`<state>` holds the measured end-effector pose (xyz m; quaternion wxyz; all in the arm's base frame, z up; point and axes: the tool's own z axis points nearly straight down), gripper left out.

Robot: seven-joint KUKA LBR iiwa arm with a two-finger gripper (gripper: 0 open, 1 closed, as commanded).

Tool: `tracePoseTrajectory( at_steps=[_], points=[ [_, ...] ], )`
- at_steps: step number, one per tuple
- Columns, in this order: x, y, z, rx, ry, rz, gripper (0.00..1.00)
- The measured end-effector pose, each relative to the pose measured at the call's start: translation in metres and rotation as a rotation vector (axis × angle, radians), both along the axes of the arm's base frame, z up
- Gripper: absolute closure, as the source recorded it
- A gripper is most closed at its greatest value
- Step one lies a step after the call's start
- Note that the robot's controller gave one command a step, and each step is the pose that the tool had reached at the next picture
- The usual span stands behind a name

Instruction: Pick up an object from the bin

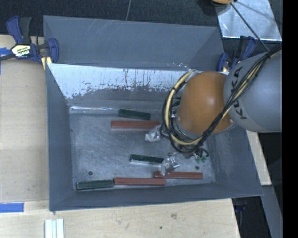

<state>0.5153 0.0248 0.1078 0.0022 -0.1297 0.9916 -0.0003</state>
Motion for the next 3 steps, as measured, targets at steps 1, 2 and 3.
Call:
tracePoseTrajectory(
  at_steps=[1, 2, 3],
  points=[
    [-0.012, 0.009, -0.018, 0.005, -0.011, 0.091, 0.0],
    [-0.002, 0.052, -0.029, -0.006, -0.018, 0.048, 1.0],
    [-0.002, 0.052, -0.029, -0.006, -0.018, 0.049, 1.0]
  ],
)
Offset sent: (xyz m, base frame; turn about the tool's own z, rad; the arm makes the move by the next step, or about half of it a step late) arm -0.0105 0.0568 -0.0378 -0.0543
